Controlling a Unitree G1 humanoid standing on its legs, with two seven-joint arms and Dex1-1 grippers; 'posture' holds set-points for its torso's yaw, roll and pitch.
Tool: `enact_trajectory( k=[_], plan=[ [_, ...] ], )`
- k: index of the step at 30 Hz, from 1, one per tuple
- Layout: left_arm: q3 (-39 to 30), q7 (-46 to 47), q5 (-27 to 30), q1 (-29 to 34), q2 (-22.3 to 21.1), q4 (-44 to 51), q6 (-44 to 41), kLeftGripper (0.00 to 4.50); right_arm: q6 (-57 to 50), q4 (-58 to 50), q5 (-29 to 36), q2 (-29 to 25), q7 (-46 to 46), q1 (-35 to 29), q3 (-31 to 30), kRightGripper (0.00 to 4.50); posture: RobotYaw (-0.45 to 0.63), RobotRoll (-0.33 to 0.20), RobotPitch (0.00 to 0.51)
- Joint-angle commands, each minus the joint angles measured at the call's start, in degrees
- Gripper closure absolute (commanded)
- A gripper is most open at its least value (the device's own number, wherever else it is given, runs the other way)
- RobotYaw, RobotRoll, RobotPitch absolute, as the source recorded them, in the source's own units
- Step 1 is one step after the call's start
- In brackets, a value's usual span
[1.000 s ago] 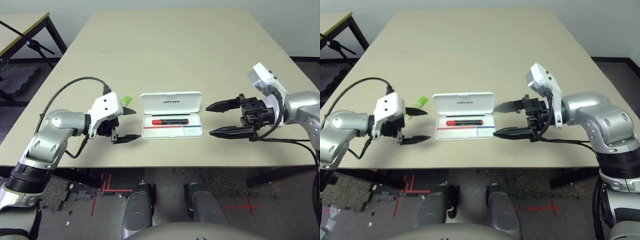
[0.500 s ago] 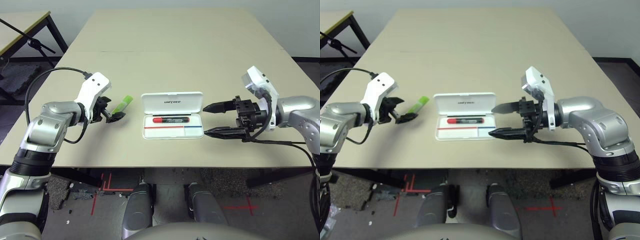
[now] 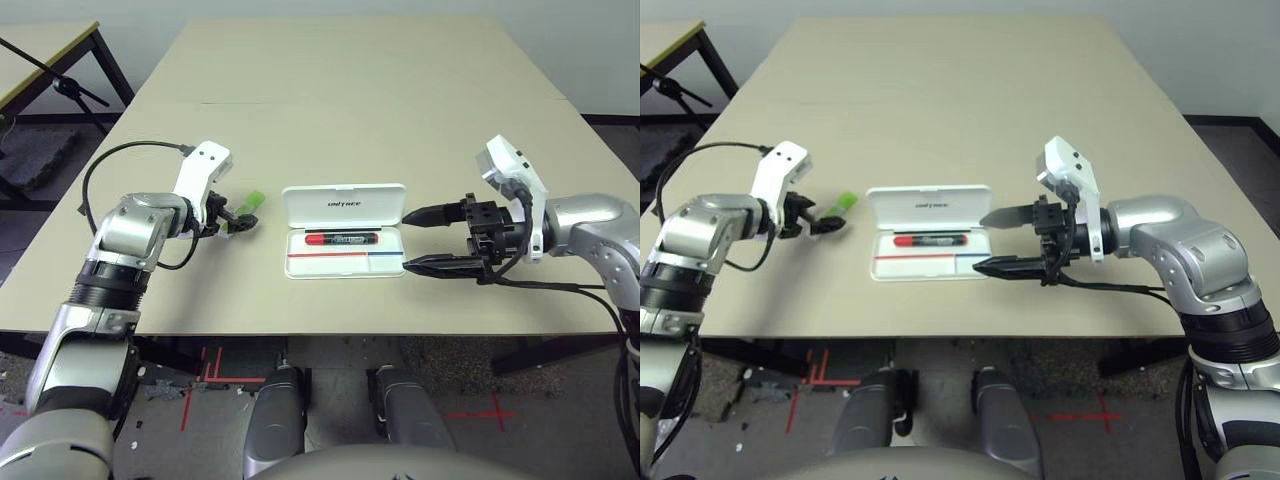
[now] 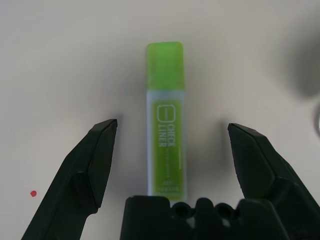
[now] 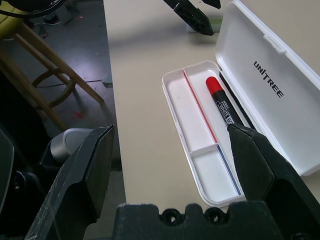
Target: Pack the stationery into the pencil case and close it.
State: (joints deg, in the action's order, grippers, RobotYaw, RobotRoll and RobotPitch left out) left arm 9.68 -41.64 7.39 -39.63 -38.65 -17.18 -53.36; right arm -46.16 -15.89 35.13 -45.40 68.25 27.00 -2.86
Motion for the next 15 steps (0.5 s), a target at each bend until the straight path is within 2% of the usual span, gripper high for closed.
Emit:
enact_trajectory(
  k=[1, 6, 14, 15],
  plan=[
    [1.19, -0.04, -1.48, -1.33, 0.96, -4.63, 0.9, 0.0, 0.58, -1.49, 0.18, -0.1, -0.6, -0.75, -0.5, 0.04, -0.1, 0.0, 0.09],
    [1.8, -0.16, -2.54, -2.09, 2.3, -9.21, 2.82, 0.0, 0.92, -1.75, -0.06, -0.04, -1.27, -1.09, -0.86, 0.04, -0.11, 0.0, 0.093],
    [1.71, -0.43, -3.12, -2.63, 3.59, -11.3, 4.72, 0.0, 1.66, -1.68, -0.53, -0.07, -1.95, -1.31, -1.66, 0.04, -0.11, 0.0, 0.097],
    [1.67, -0.48, -3.14, -2.72, 3.72, -11.34, 4.93, 0.18, 1.71, -1.66, -0.59, -0.06, -2.0, -1.28, -1.78, 0.01, -0.11, 0.0, 0.098]
  ],
)
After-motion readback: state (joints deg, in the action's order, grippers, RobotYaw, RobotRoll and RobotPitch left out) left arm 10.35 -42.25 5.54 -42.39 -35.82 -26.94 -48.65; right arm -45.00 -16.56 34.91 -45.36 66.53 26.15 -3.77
